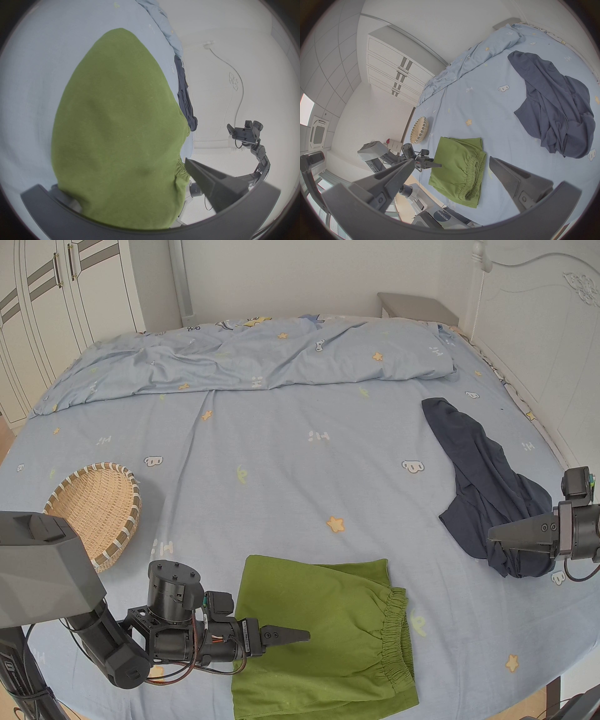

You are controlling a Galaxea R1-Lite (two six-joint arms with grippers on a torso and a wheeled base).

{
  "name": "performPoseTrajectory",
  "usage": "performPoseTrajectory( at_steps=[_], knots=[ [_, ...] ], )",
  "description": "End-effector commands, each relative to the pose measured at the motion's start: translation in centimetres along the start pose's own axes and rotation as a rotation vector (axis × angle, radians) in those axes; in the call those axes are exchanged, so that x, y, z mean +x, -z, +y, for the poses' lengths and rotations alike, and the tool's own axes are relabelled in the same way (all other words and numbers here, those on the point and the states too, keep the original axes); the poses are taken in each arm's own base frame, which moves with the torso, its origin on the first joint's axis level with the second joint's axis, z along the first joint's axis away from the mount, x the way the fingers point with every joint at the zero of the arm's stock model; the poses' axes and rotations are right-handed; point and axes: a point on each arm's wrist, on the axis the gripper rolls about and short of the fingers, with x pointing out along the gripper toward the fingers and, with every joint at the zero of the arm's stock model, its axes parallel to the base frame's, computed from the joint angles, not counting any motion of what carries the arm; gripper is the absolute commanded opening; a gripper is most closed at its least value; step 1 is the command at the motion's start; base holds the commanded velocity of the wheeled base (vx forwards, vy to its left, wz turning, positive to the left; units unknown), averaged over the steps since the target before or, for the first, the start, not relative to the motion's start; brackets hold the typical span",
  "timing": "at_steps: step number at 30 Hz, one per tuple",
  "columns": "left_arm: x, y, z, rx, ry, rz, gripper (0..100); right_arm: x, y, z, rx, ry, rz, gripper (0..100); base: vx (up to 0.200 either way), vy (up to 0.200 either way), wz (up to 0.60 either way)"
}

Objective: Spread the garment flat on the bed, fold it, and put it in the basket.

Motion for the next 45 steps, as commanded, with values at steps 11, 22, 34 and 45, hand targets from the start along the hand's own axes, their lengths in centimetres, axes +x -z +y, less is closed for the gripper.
performPoseTrajectory(
  at_steps=[11,22,34,45],
  knots=[
    [-4.0,-1.2,-0.9,0.006,0.052,-0.145,0,0.0,-0.1,0.0,-0.001,-0.001,-0.002,100,0.0,0.0,0.0],
    [-11.0,-8.4,-8.8,0.03,-0.06,-0.079,0,-0.1,-1.4,1.0,-0.039,-0.026,-0.028,100,0.0,0.0,0.0],
    [-13.4,-9.6,-7.3,0.104,-0.115,-0.044,0,-0.1,-1.0,1.0,-0.028,-0.024,-0.009,100,0.0,0.017,0.0],
    [-13.2,-9.4,-7.3,0.104,-0.112,-0.034,0,-0.1,-0.9,1.0,-0.027,-0.023,-0.01,100,0.0,0.2,0.0]
  ],
)
